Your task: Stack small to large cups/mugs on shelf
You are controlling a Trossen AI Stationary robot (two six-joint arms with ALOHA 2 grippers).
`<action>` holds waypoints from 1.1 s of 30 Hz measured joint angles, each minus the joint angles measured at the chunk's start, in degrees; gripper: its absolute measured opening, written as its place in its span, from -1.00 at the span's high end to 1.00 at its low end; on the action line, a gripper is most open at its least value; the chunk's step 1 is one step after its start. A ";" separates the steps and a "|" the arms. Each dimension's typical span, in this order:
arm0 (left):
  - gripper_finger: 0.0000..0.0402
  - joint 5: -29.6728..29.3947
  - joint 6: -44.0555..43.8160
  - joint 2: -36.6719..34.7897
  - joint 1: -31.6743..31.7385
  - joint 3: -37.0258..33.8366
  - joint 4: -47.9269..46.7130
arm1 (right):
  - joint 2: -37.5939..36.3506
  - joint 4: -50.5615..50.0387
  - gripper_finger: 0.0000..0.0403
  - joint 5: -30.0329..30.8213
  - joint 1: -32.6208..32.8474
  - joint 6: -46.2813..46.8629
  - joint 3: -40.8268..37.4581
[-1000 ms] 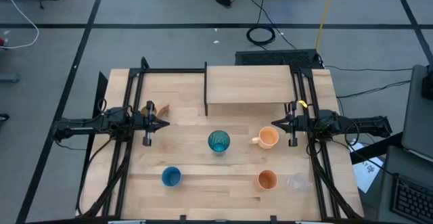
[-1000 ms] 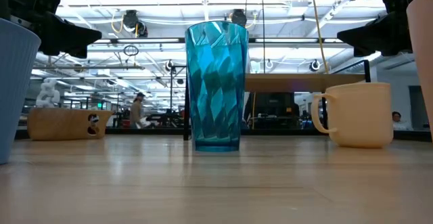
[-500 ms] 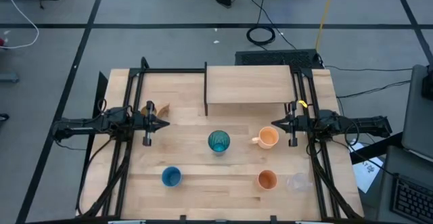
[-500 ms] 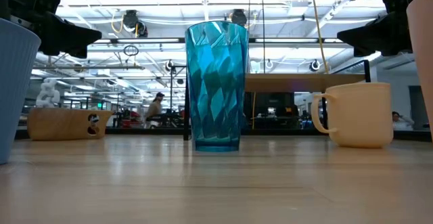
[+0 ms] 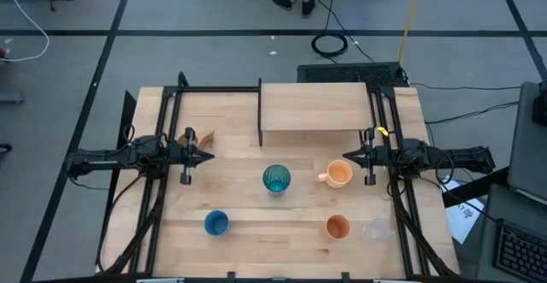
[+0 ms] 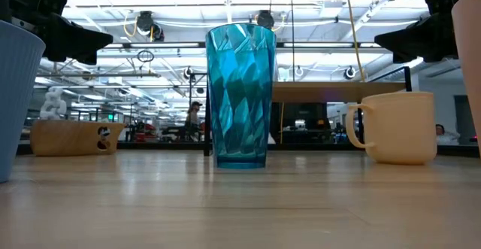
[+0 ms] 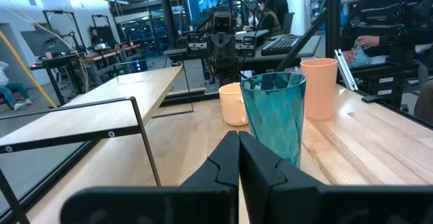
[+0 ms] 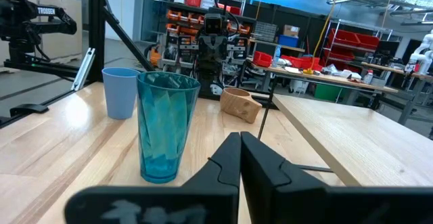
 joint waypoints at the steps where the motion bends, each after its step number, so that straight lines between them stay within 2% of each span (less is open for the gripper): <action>1: 0.97 0.00 -0.02 0.00 -0.02 0.00 -0.02 | 0.02 0.01 1.00 0.01 0.00 -0.01 0.01; 27: 0.97 0.01 -0.01 0.02 -0.02 -0.01 -0.02 | 0.01 0.34 1.00 0.02 0.00 -0.01 -0.01; 33: 0.97 0.02 0.35 0.00 -0.02 0.00 -0.02 | 0.00 1.00 1.00 0.17 -0.02 3.26 0.01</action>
